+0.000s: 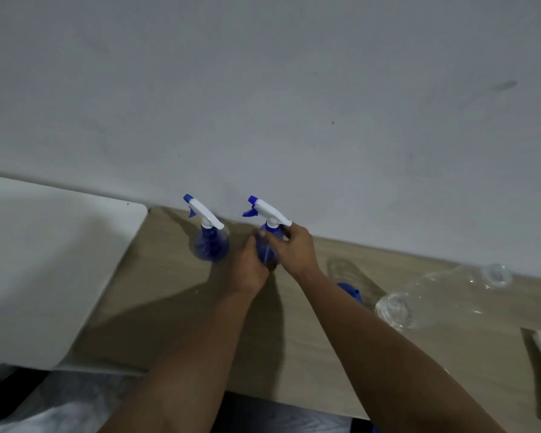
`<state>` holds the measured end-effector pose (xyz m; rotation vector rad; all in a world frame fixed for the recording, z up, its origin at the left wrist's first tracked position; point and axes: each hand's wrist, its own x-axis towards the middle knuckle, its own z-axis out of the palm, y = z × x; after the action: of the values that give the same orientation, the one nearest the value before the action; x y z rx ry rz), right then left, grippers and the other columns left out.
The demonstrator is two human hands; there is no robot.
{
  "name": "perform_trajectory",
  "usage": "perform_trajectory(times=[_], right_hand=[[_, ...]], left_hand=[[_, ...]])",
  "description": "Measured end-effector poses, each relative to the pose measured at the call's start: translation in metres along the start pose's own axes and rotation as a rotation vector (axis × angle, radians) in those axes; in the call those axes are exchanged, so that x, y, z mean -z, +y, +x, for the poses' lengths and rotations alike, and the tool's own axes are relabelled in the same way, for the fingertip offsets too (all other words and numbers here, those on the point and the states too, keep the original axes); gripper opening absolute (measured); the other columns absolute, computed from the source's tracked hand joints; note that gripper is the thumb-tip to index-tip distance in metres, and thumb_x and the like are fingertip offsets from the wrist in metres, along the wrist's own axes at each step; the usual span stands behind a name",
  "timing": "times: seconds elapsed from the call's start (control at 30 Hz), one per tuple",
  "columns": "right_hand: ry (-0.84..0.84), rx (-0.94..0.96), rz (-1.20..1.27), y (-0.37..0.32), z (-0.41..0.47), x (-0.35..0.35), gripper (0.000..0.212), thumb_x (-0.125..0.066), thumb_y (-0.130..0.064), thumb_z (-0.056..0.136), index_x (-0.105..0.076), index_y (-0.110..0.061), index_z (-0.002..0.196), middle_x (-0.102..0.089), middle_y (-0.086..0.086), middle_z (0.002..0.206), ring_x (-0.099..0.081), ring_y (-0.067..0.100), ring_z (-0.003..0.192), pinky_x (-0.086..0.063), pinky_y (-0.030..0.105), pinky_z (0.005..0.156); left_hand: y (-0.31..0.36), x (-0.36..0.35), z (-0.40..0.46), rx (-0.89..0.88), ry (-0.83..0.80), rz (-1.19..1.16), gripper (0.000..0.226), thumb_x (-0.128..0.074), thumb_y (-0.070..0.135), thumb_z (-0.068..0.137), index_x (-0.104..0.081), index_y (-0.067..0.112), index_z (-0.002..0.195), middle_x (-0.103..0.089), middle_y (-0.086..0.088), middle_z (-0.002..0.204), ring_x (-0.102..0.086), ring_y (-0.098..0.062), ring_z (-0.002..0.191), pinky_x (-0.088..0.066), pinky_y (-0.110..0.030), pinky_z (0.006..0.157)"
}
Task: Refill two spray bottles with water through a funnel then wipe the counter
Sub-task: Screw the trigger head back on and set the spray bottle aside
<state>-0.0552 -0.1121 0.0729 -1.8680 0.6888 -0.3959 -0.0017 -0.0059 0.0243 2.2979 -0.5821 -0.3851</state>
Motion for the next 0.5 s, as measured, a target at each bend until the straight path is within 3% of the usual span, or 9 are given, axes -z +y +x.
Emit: perform_trajectory(times=[0.03,0.1,0.2,0.27,0.33,0.4,0.5], right_hand=[[0.016,-0.006,0.012,0.003,0.002,-0.001,0.028,-0.081,-0.028,0.090,-0.075,-0.018,0.115,-0.076,-0.011,0.095,-0.070,-0.005,0.086,-0.055,0.019,0.075],[0.027,-0.017,0.027,0.007,0.007,-0.003,0.032,-0.081,-0.027,0.090,-0.074,-0.017,0.119,-0.076,-0.009,0.101,-0.071,-0.003,0.093,-0.060,0.031,0.084],[0.111,-0.023,0.047,0.010,-0.009,-0.004,0.050,-0.083,-0.034,0.088,-0.066,-0.025,0.134,-0.072,-0.013,0.123,-0.065,0.000,0.113,-0.056,0.025,0.096],[0.307,-0.039,0.096,0.011,-0.039,-0.007,0.045,-0.081,-0.031,0.090,-0.064,-0.029,0.132,-0.068,-0.016,0.125,-0.063,0.004,0.114,-0.055,0.026,0.092],[0.390,-0.004,0.160,0.012,-0.070,-0.015,0.024,-0.074,-0.016,0.095,-0.070,-0.026,0.116,-0.071,-0.009,0.109,-0.066,0.011,0.099,-0.058,0.036,0.079],[0.245,0.024,0.168,-0.002,-0.087,-0.032,0.023,-0.069,-0.007,0.098,-0.072,-0.028,0.106,-0.073,-0.006,0.099,-0.067,0.010,0.088,-0.056,0.030,0.071],[-0.057,-0.014,0.115,-0.025,-0.071,-0.068,0.031,-0.072,-0.011,0.097,-0.066,-0.036,0.115,-0.071,-0.018,0.112,-0.064,-0.010,0.101,-0.051,0.011,0.082]], left_hand=[[-0.003,-0.001,0.005,-0.004,-0.005,0.053,0.034,-0.056,0.053,0.087,-0.046,0.040,0.117,-0.058,0.019,0.103,-0.058,-0.003,0.099,-0.051,-0.034,0.097],[-0.009,0.007,0.004,-0.018,-0.009,0.168,0.038,-0.057,0.053,0.085,-0.044,0.042,0.118,-0.057,0.018,0.100,-0.059,-0.005,0.096,-0.053,-0.034,0.095],[-0.014,0.027,-0.031,-0.068,0.095,0.173,0.044,-0.063,0.047,0.090,-0.051,0.034,0.130,-0.064,0.014,0.112,-0.061,-0.005,0.100,-0.052,-0.030,0.094],[-0.032,0.036,-0.059,0.004,0.182,0.081,0.057,-0.069,0.044,0.087,-0.049,0.032,0.139,-0.062,0.008,0.129,-0.057,-0.006,0.108,-0.051,-0.031,0.094],[-0.053,0.042,-0.069,0.052,0.262,0.158,0.069,-0.074,0.041,0.081,-0.048,0.025,0.144,-0.056,0.001,0.139,-0.049,-0.015,0.118,-0.045,-0.034,0.096],[-0.067,0.055,-0.058,0.118,0.316,0.212,0.078,-0.075,0.043,0.080,-0.044,0.017,0.147,-0.051,-0.006,0.144,-0.047,-0.024,0.127,-0.040,-0.039,0.103],[-0.074,0.079,-0.023,0.153,0.249,0.266,0.062,-0.067,0.044,0.081,-0.049,0.024,0.137,-0.055,-0.002,0.137,-0.052,-0.025,0.126,-0.043,-0.039,0.103]])
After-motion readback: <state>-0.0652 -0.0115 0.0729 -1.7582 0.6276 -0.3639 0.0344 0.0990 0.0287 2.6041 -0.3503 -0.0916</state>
